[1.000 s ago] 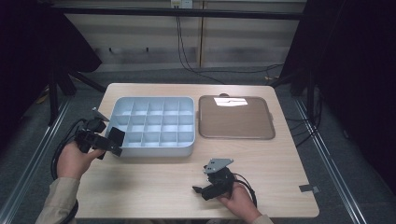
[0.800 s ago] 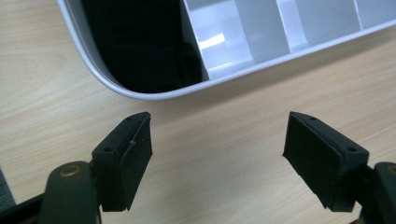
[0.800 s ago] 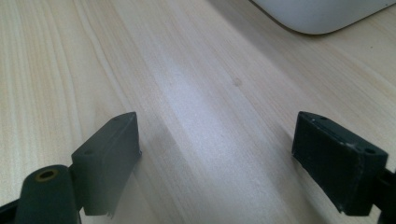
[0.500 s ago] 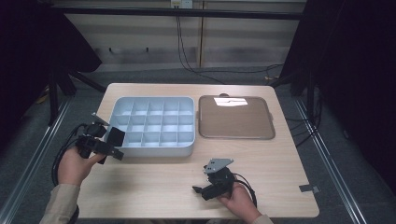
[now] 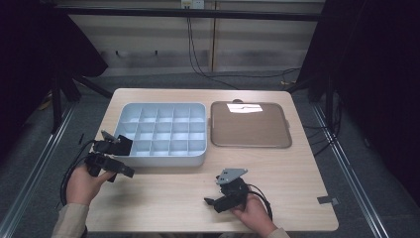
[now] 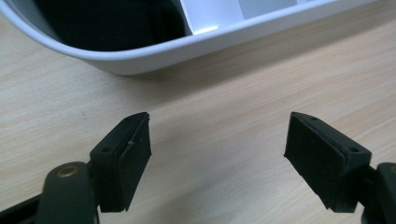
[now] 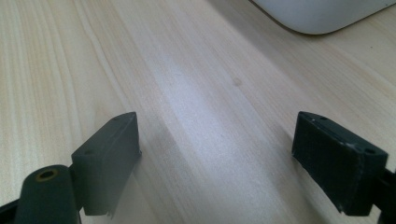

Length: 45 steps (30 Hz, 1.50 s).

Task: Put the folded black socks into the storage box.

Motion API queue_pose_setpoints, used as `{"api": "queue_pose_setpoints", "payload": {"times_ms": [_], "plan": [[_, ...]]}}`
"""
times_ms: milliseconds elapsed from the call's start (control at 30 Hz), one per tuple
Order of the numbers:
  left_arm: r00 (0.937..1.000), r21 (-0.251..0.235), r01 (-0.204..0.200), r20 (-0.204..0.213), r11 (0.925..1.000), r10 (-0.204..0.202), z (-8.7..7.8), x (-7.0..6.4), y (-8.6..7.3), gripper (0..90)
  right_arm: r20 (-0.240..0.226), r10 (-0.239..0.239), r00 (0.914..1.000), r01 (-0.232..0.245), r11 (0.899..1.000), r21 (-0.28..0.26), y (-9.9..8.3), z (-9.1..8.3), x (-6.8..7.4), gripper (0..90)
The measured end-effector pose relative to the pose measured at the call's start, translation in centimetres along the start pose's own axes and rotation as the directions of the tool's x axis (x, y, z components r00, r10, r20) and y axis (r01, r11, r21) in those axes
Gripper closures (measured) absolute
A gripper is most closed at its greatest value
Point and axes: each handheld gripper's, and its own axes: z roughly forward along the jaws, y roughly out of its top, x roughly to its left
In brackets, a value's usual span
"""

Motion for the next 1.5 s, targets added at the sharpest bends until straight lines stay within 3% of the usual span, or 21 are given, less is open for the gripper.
{"api": "queue_pose_setpoints", "payload": {"times_ms": [400, 600, 1100, 1300, 1367, 1467, 1500], "plan": [[0.9990, -0.009, -0.038, 0.021, 0.9992, 0.038, 2.1, -0.3, -0.8, 21.7, 0.000, 0.000, 1.0000, 0.000, 1.000, 0.000, 0.0, 0.0, 0.0, 14.7], [0.9969, -0.013, -0.077, 0.018, 0.9970, 0.077, 2.8, -0.5, -1.2, 21.0, 0.000, 0.000, 1.0000, 0.000, 1.000, 0.000, 0.0, 0.0, 0.0, 14.7], [0.9921, -0.028, -0.125, 0.009, 0.9917, 0.125, 4.5, -1.1, -1.8, 19.4, 0.000, 0.000, 1.0000, 0.000, 1.000, 0.000, 0.0, 0.0, 0.0, 14.7], [0.9880, -0.068, -0.154, -0.006, 0.9857, 0.154, 4.8, -1.5, -2.2, 17.6, 0.000, 0.000, 1.0000, 0.000, 1.000, 0.000, 0.0, 0.0, 0.0, 14.7], [0.9860, -0.090, -0.167, -0.023, 0.9819, 0.165, 5.0, -1.8, -2.5, 16.5, 0.000, 0.001, 1.0000, -0.001, 1.000, 0.000, 0.0, 0.0, 0.0, 14.7], [0.9777, -0.112, -0.209, -0.046, 0.9715, 0.205, 5.2, -2.0, -2.8, 15.4, 0.000, 0.000, 1.0000, 0.000, 1.000, 0.000, 0.0, 0.0, 0.0, 14.7], [0.9779, -0.120, -0.208, -0.048, 0.9707, 0.203, 5.2, -2.0, -2.9, 15.2, 0.000, 0.000, 1.0000, 0.000, 1.000, 0.000, 0.0, 0.0, 0.0, 14.7]]}}
